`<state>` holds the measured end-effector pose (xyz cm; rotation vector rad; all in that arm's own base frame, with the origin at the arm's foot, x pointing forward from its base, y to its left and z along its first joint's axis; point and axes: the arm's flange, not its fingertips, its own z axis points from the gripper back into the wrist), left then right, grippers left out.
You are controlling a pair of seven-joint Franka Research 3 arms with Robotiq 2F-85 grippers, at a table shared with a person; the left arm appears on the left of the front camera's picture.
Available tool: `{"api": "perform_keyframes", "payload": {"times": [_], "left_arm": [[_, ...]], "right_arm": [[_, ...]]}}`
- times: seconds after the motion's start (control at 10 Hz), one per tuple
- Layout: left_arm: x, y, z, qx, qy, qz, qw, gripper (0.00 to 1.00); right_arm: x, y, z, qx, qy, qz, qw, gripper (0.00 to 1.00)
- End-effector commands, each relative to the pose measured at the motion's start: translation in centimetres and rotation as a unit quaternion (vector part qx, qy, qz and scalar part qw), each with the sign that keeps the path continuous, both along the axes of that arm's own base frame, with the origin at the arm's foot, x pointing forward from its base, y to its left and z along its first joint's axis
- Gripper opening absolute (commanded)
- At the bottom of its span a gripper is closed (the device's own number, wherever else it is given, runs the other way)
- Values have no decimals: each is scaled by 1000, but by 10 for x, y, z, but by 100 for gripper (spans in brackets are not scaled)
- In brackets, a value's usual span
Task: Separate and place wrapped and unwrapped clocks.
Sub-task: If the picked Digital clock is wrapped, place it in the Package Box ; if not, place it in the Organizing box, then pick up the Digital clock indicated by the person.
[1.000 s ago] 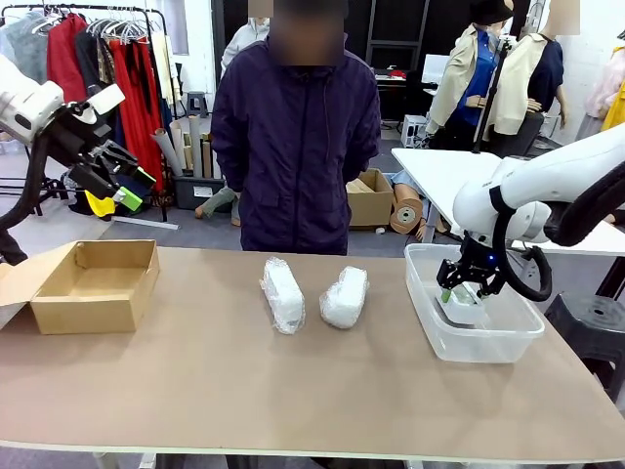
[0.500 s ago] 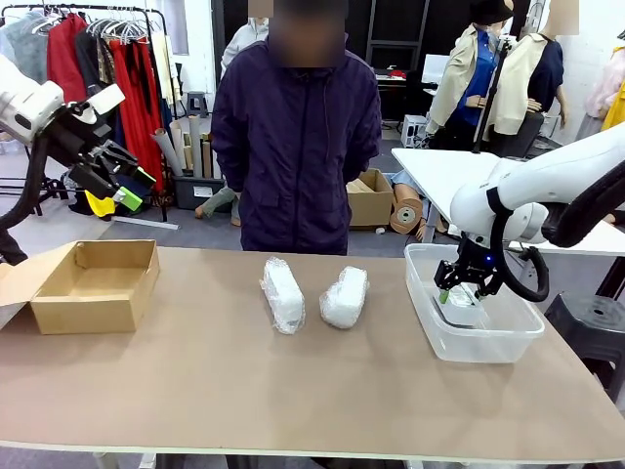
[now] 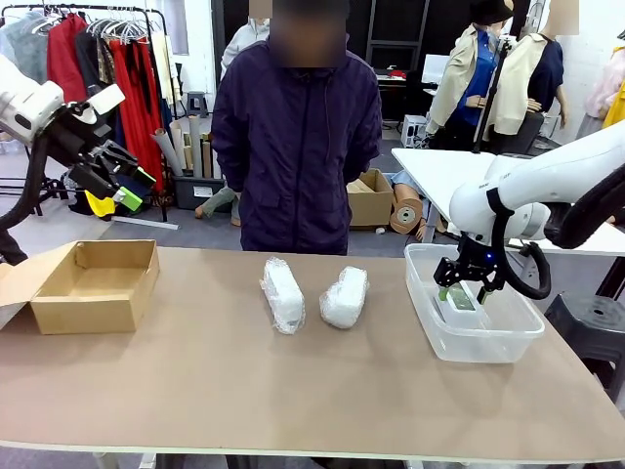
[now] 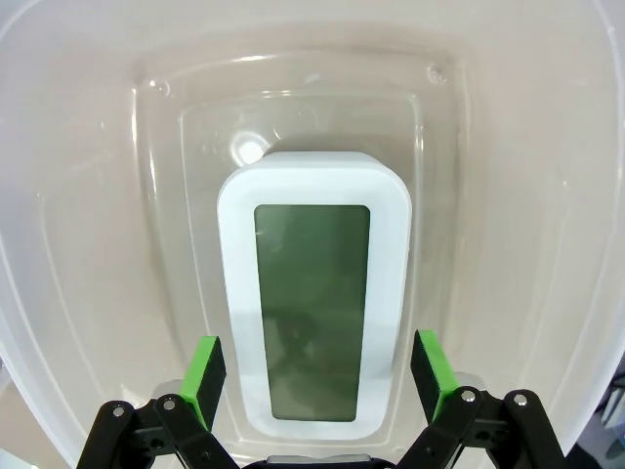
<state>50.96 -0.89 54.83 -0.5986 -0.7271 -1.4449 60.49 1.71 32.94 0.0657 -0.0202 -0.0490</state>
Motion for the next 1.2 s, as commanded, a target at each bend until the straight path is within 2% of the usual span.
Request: {"api": "perform_keyframes", "payload": {"times": [0.0, 0.3, 0.4, 0.9, 1.0, 1.1], "left_arm": [[0, 0, 1, -2, -1, -1, 1000, 100], [0, 0, 1, -2, -1, -1, 1000, 100], [0, 0, 1, -2, -1, -1, 1000, 100], [0, 0, 1, -2, -1, -1, 1000, 100], [0, 0, 1, -2, -1, -1, 1000, 100], [0, 0, 1, -2, -1, -1, 1000, 100]], "right_arm": [[-5, 7, 14, -15, 6, 13, 1000, 100], [-10, 6, 28, 1, 7, 26, 1000, 100], [-5, 7, 15, -5, 4, 14, 1000, 100], [-6, 7, 13, -4, 10, 15, 1000, 100], [-14, 17, 12, 14, -8, 60, 998, 100], [-10, 7, 42, -14, -5, 101, 995, 100]]}}
